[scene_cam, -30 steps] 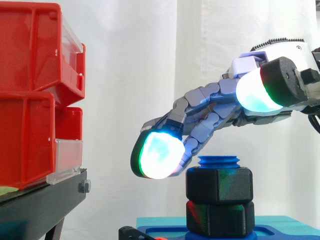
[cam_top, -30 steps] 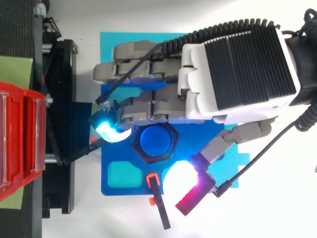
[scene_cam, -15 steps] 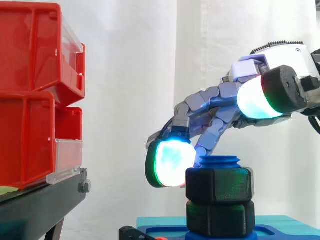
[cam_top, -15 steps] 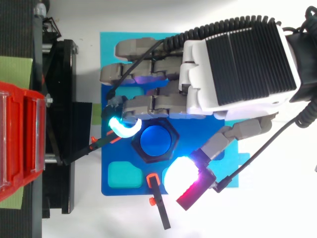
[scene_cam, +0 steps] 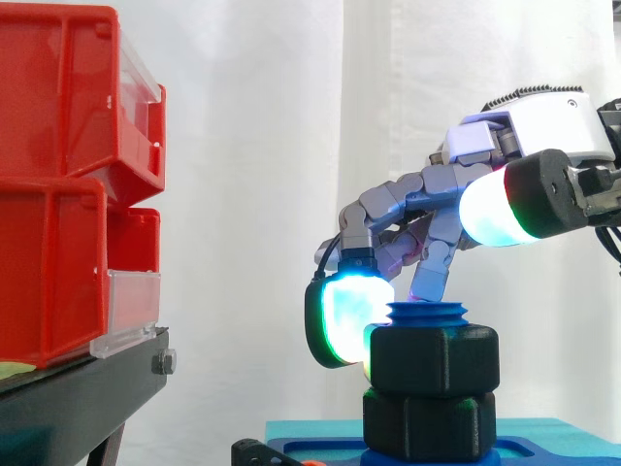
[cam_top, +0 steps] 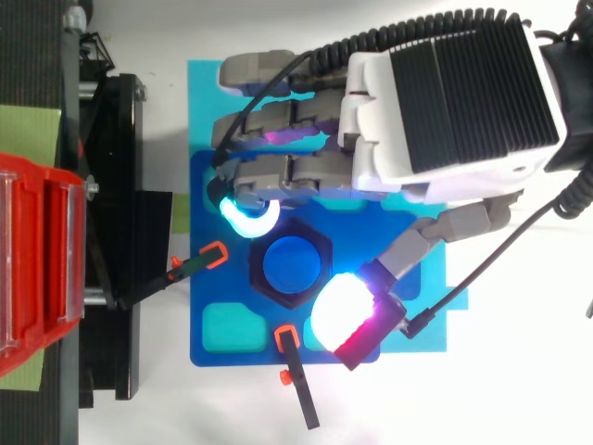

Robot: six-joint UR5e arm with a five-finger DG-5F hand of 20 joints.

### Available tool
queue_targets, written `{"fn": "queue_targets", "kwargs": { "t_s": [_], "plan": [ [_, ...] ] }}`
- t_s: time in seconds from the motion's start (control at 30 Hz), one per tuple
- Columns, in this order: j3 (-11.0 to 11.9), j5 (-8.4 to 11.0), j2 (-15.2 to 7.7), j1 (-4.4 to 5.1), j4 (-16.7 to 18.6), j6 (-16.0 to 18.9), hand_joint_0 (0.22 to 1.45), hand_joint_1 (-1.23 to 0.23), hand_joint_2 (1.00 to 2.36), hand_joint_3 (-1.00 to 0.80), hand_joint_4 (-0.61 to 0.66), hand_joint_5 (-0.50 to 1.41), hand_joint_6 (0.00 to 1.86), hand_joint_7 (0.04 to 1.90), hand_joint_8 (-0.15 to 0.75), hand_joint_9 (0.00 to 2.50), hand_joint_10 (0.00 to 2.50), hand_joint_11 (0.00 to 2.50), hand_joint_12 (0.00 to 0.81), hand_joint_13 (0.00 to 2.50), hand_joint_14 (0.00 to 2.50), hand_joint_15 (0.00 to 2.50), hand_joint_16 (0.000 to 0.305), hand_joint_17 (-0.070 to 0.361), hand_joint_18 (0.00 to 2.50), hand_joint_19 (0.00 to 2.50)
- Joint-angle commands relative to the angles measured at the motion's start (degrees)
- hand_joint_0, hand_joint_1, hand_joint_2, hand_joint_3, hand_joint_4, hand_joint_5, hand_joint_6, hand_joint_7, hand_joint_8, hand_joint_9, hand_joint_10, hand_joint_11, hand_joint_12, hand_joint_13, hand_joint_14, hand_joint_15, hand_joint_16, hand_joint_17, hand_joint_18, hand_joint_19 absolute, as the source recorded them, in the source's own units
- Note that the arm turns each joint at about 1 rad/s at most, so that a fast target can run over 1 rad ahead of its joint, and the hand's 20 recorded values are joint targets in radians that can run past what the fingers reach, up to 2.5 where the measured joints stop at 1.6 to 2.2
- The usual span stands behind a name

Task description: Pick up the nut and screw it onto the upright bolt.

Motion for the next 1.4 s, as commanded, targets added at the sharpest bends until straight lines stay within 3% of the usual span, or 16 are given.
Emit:
{"fn": "queue_targets", "kwargs": {
  "t_s": [0.0,0.17,0.33,0.43,0.53,0.9,1.1,1.37],
  "plan": [
    [-0.03,-0.04,-0.03,-0.30,0.00,0.00,0.53,-0.33,1.00,-0.50,0.15,0.05,0.50,1.20,0.234,1.08,0.00,0.00,0.240,0.46,0.00,0.00,0.025,0.057,0.00,0.00],
    [-0.03,-0.13,0.05,-0.57,0.09,0.00,0.53,-0.34,1.00,-0.50,0.11,0.07,0.50,1.25,0.195,1.18,0.00,0.00,0.217,0.53,0.00,0.00,0.020,0.046,0.10,0.00],
    [0.06,-0.13,0.05,-0.83,0.26,0.00,0.53,-0.33,1.00,-0.50,0.12,0.05,0.50,1.23,0.216,1.18,0.00,0.00,0.218,0.53,0.00,0.00,0.020,0.045,0.09,0.00],
    [0.06,-0.13,0.05,-0.92,0.35,0.00,0.51,-0.31,1.00,-0.50,0.25,-0.01,0.50,1.01,0.230,1.08,0.00,0.00,0.238,0.46,0.00,0.00,0.024,0.055,0.00,0.00],
    [0.06,-0.21,0.05,-0.92,0.35,0.00,0.50,-0.30,1.00,-0.50,0.27,-0.05,0.50,0.92,0.225,0.99,0.00,0.00,0.256,0.41,0.00,0.00,0.028,0.063,0.00,0.00],
    [-0.03,-0.30,0.05,-0.92,0.44,0.00,0.48,-0.27,1.00,-0.50,0.20,-0.15,0.50,0.69,0.223,0.67,0.00,0.00,0.298,0.21,0.00,0.00,0.038,0.086,0.00,0.00],
    [0.06,-0.13,0.05,-0.39,0.35,0.09,0.47,-0.21,1.00,-0.50,0.14,-0.19,0.50,0.60,0.182,0.36,0.00,0.00,0.307,0.00,0.00,0.00,0.043,0.096,0.00,0.00],
    [0.06,0.05,-0.03,0.84,1.58,0.26,0.46,-0.18,1.00,-0.50,0.10,-0.22,0.50,0.58,0.170,0.18,0.00,0.00,0.315,0.00,0.00,0.00,0.045,0.101,0.00,0.00]
  ]
}}
